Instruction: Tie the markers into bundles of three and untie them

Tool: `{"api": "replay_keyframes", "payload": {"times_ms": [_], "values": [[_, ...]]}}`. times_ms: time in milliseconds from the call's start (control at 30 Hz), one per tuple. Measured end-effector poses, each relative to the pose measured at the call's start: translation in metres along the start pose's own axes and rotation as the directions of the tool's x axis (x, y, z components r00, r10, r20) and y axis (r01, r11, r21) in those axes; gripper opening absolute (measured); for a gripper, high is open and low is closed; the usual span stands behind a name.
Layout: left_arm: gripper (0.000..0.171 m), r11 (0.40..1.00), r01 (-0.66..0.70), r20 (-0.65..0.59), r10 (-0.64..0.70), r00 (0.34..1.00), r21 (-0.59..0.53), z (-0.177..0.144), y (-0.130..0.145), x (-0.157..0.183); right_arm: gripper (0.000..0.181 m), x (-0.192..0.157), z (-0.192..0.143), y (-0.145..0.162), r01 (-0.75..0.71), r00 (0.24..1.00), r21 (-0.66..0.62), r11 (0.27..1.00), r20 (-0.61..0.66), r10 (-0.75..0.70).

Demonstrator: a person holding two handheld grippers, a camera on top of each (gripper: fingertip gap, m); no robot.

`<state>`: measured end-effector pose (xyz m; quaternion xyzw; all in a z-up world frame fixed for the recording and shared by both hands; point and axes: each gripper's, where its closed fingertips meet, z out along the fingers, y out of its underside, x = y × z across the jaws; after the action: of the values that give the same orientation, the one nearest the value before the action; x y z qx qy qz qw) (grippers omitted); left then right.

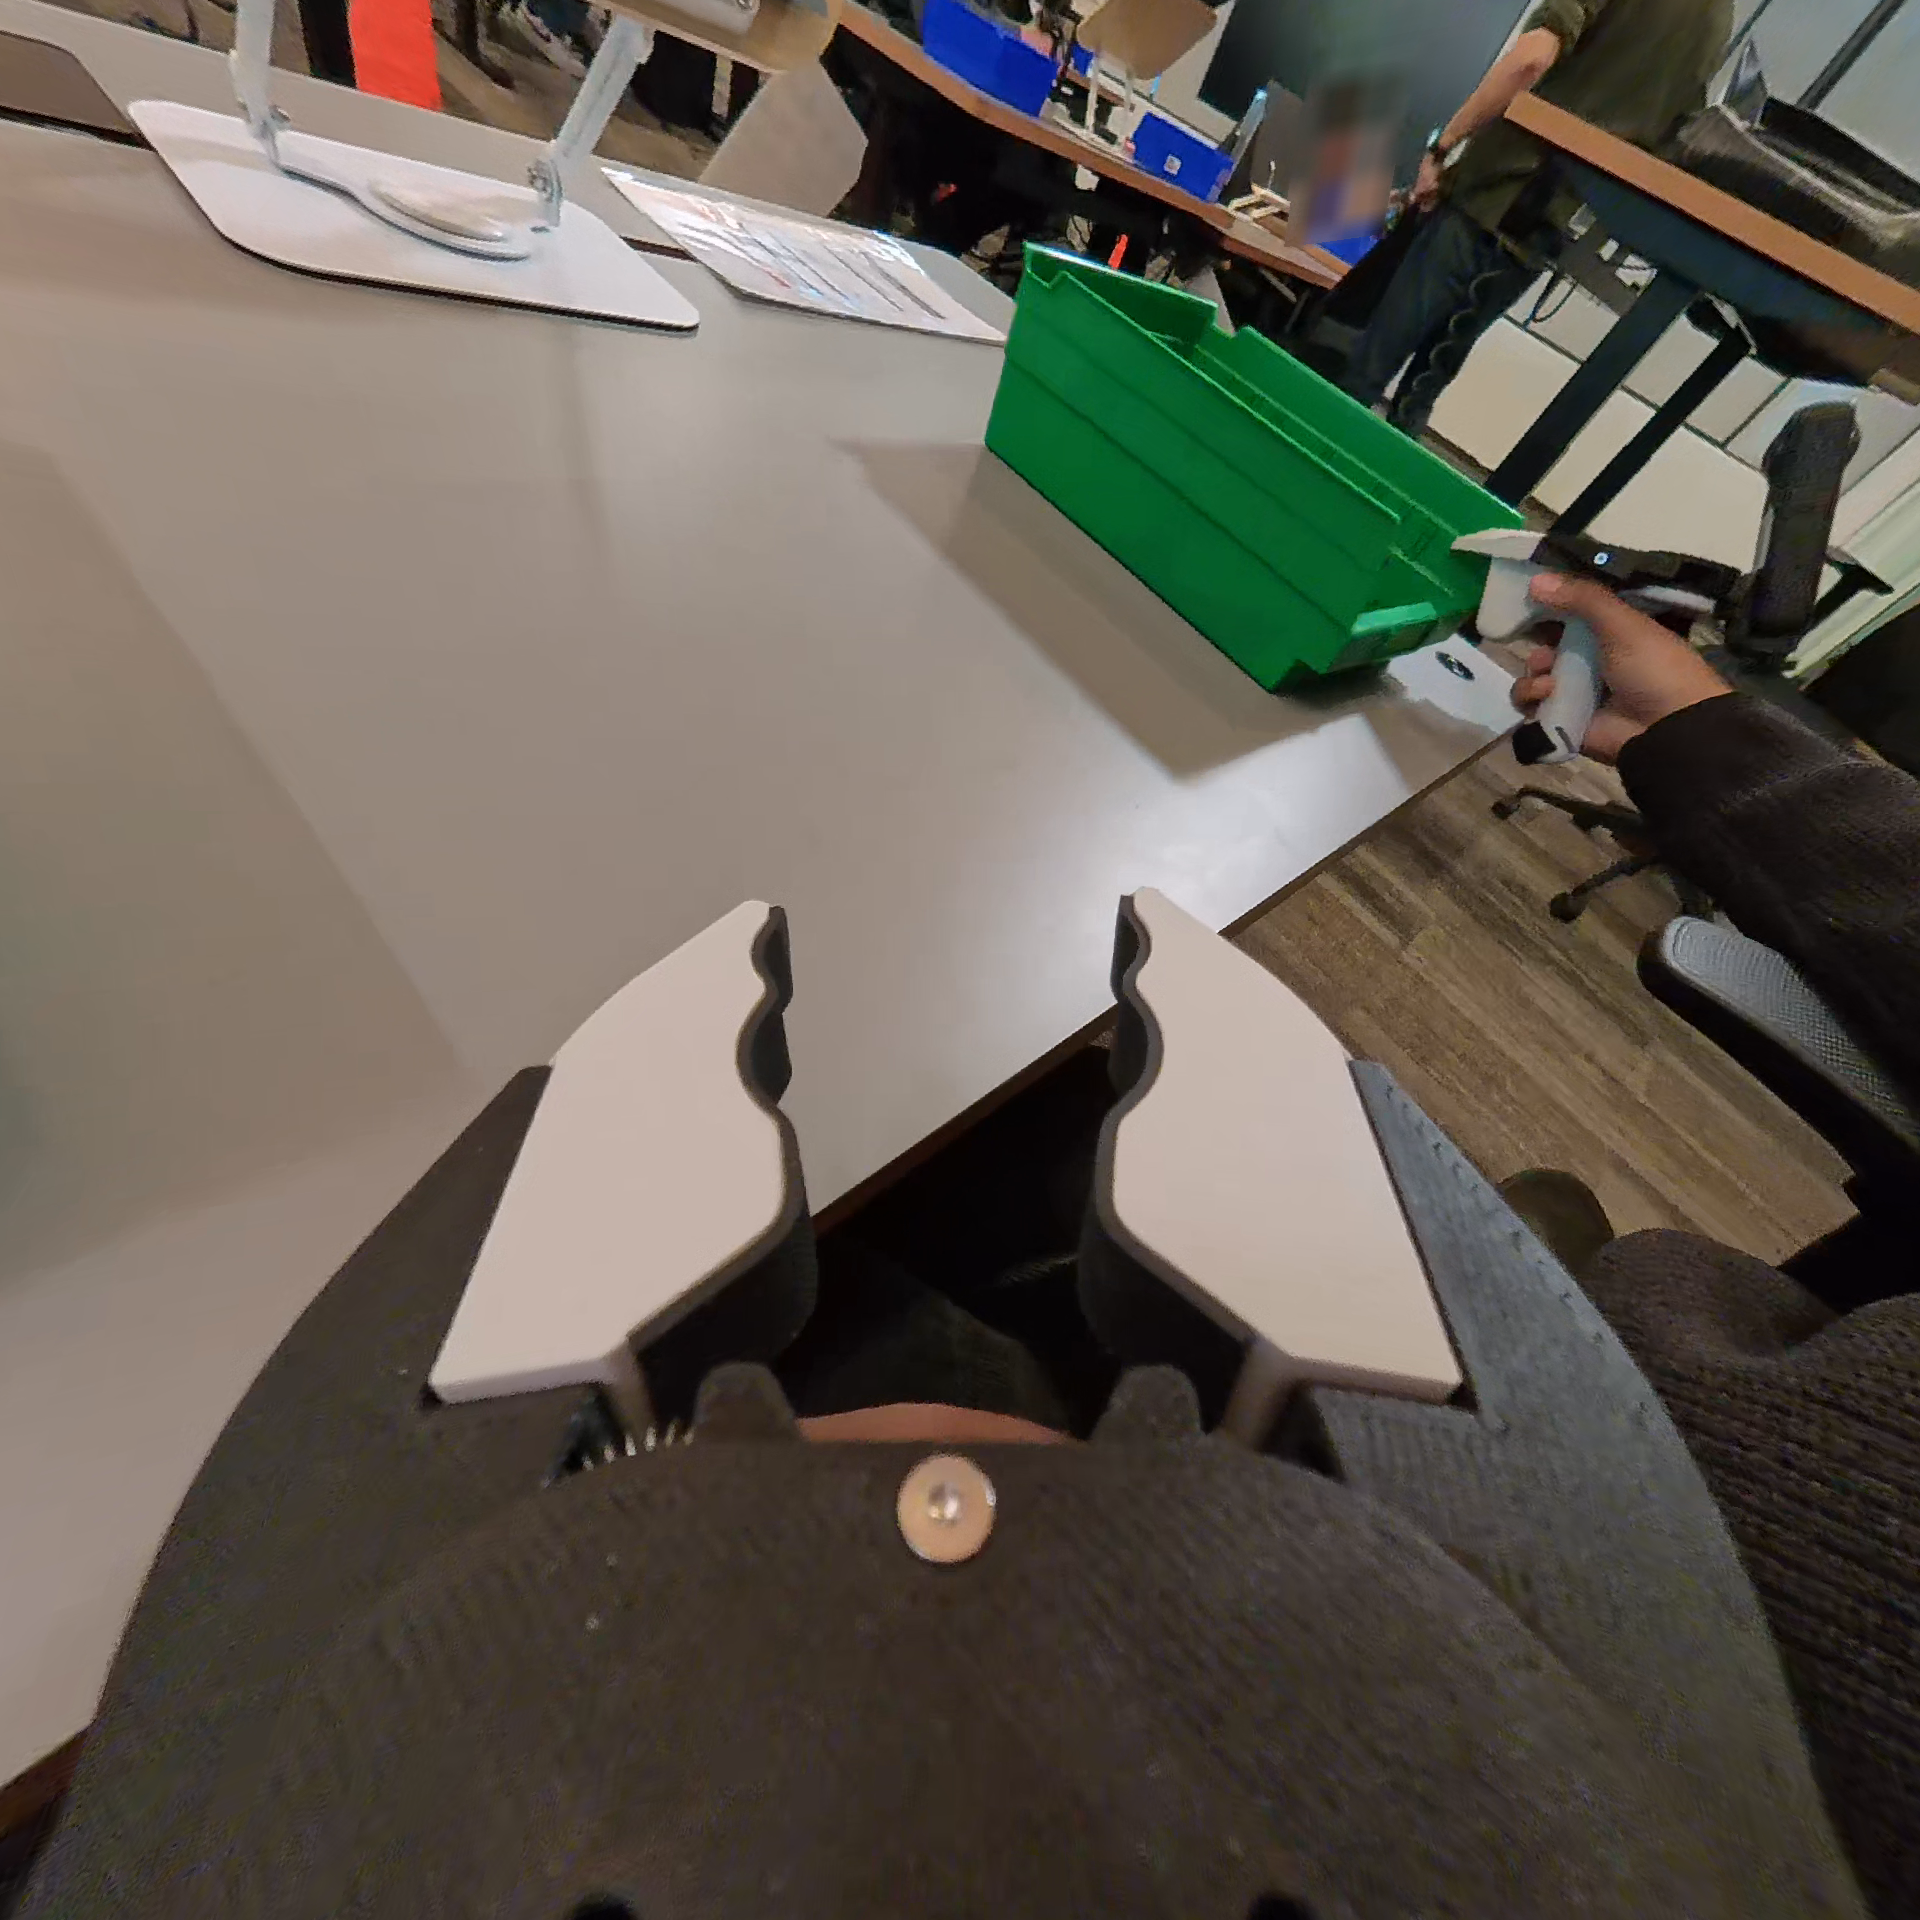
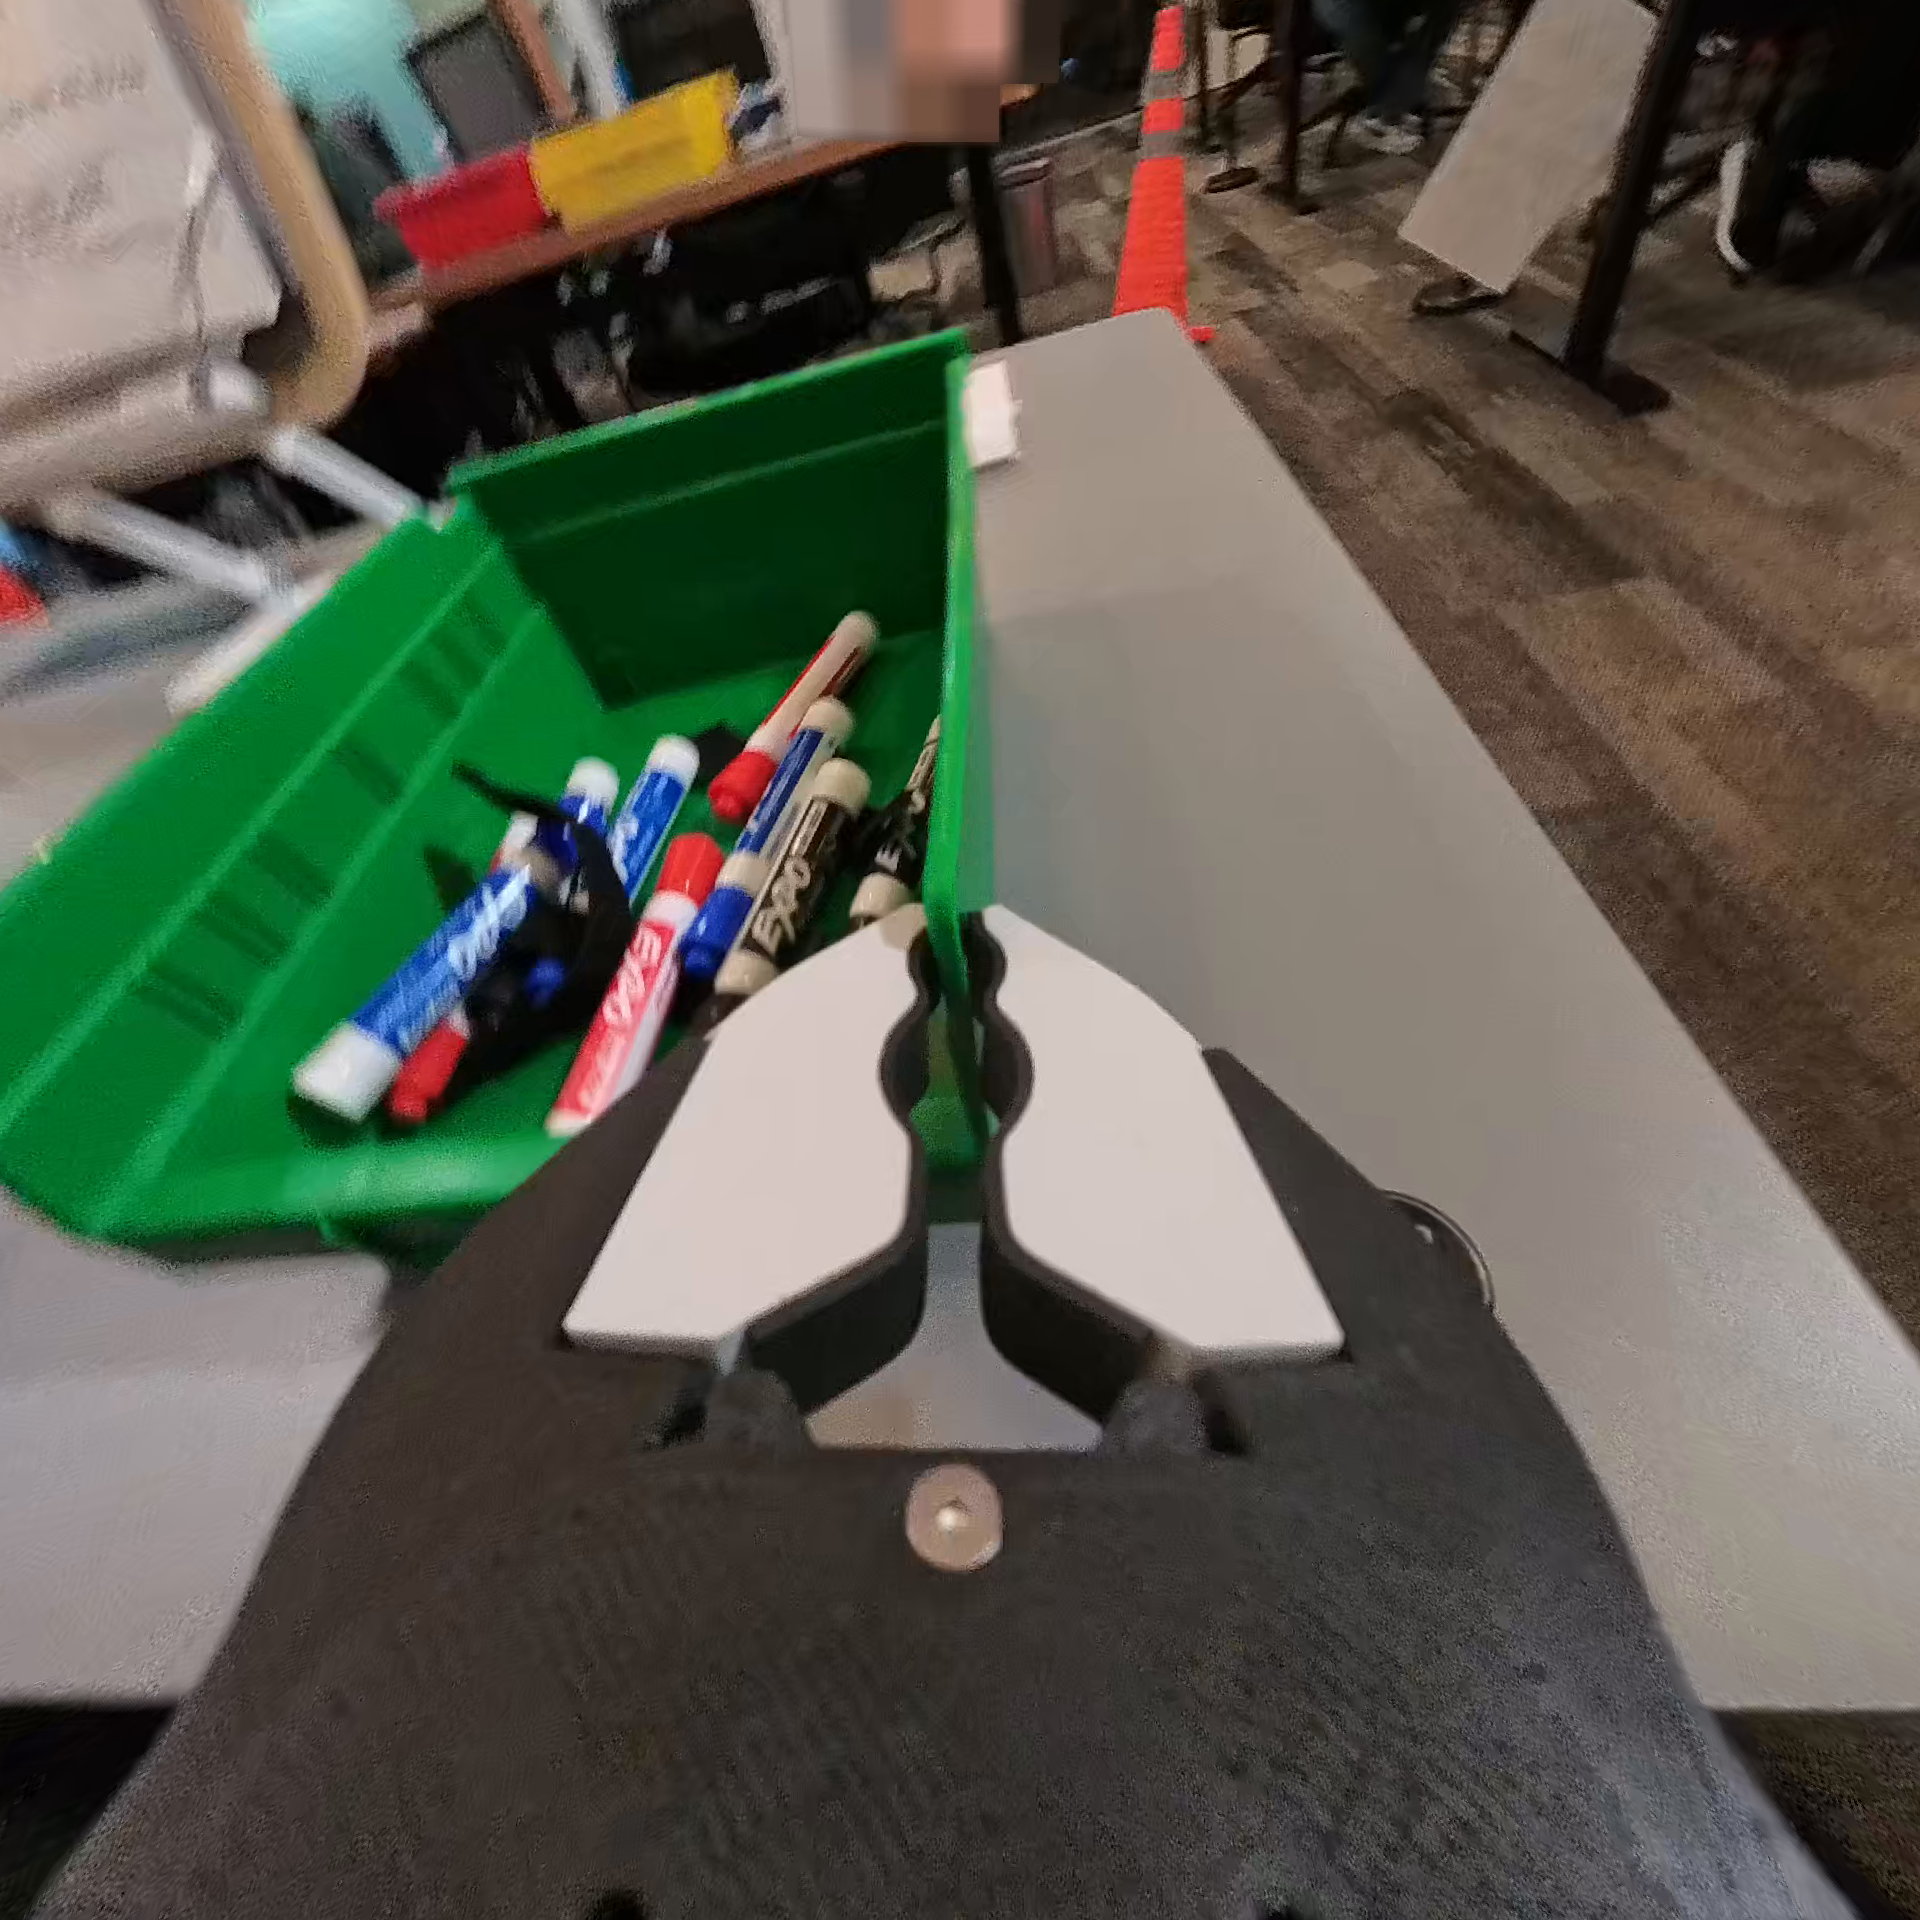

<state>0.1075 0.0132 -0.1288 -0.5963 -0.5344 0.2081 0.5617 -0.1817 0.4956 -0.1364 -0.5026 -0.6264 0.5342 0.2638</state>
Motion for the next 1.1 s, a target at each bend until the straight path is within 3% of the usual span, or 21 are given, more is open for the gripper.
{"api": "replay_keyframes", "payload": {"times_ms": [100, 167, 200, 267, 400, 533, 600, 800, 967, 1100], "values": [[0.061, 0.999, -0.027, -0.021, 0.027, 0.999, -0.020, 0.008, 0.001, 0.005, 0.008, -0.038, -0.012, 0.013, 0.179, 0.978, -0.090, 0.980, 0.124, -0.168], [0.061, 0.998, -0.044, -0.045, 0.042, 0.998, -0.034, 0.015, 0.002, 0.010, 0.015, -0.055, -0.016, 0.015, 0.158, 0.977, -0.138, 0.978, 0.164, -0.135], [0.061, 0.998, -0.051, -0.058, 0.049, 0.997, -0.043, 0.019, 0.002, 0.012, 0.027, -0.062, -0.016, 0.013, 0.138, 0.979, -0.138, 0.981, 0.169, -0.114], [0.061, 0.996, -0.070, -0.075, 0.065, 0.995, -0.063, 0.025, 0.004, 0.014, 0.050, -0.072, -0.016, 0.008, 0.093, 0.986, -0.122, 0.988, 0.149, -0.074], [0.061, 0.993, -0.090, -0.093, 0.083, 0.992, -0.079, 0.032, 0.006, 0.018, 0.069, -0.064, -0.005, 0.019, 0.115, 0.992, -0.192, 0.975, -0.027, -0.123], [0.062, 0.991, -0.095, -0.099, 0.086, 0.991, -0.097, 0.033, 0.009, 0.019, 0.063, -0.057, 0.002, 0.031, 0.200, 0.968, -0.259, 0.945, -0.097, -0.231], [0.062, 0.990, -0.103, -0.093, 0.093, 0.991, -0.101, 0.033, 0.010, 0.019, 0.043, -0.058, 0.006, 0.035, 0.218, 0.965, -0.254, 0.942, -0.088, -0.247], [0.061, 0.988, -0.114, -0.052, 0.110, 0.993, -0.101, 0.023, 0.013, 0.013, 0.007, -0.044, 0.009, 0.019, 0.081, 0.987, -0.197, 0.977, -0.123, -0.107], [0.060, 0.992, -0.098, -0.027, 0.096, 0.995, -0.080, 0.016, 0.010, 0.008, 0.004, -0.039, 0.012, 0.016, 0.101, 0.980, -0.219, 0.971, -0.149, -0.135], [0.060, 0.995, -0.102, 0.048, 0.103, 0.994, -0.021, 0.012, -0.002, -0.001, 0.005, -0.043, 0.012, 0.013, 0.024, 0.990, -0.186, 0.982, -0.133, -0.049]]}}
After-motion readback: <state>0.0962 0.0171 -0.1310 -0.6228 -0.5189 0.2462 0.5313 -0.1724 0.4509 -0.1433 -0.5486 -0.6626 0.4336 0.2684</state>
